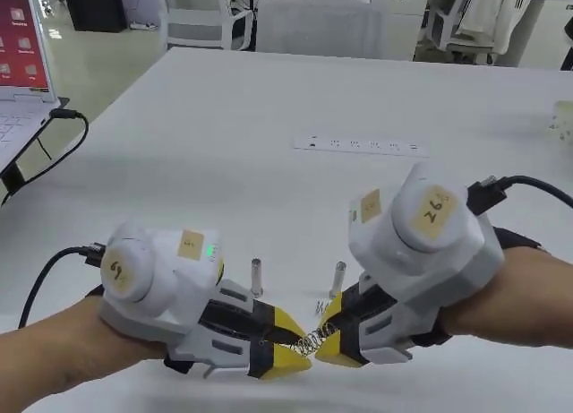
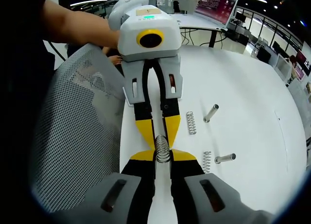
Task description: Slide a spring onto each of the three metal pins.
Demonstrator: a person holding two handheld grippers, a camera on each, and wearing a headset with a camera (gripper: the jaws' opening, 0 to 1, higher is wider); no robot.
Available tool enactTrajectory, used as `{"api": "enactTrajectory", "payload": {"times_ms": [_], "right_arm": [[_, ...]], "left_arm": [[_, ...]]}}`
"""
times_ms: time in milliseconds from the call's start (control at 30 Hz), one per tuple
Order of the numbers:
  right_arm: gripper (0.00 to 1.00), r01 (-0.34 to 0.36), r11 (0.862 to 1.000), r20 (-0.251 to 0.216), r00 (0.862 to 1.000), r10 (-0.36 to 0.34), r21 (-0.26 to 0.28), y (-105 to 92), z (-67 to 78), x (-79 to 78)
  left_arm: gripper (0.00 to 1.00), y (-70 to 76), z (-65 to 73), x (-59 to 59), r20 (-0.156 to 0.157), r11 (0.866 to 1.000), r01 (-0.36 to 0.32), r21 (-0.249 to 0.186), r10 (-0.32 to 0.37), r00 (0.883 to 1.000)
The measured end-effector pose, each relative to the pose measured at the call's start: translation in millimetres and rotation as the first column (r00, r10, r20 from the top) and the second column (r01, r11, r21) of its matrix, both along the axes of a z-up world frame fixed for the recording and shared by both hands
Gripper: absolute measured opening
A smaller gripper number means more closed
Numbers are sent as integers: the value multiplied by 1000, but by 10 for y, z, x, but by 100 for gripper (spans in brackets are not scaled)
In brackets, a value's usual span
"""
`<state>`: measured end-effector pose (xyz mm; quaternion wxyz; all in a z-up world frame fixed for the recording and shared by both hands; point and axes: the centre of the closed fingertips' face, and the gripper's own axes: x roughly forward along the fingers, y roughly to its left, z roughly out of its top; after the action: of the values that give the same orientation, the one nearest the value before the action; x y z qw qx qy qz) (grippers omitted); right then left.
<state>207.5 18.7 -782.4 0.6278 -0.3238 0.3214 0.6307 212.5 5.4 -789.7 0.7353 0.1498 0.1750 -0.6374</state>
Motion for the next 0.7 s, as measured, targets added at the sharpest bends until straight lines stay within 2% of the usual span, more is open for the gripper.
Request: {"api": "enactTrajectory", "payload": {"times_ms": [700], "right_arm": [[8,-36,999,8,999,36,-18,89,39,-37]], "left_arm": [[2,-6,-6,-25,-10,1000,7,0,-7,1000]]}}
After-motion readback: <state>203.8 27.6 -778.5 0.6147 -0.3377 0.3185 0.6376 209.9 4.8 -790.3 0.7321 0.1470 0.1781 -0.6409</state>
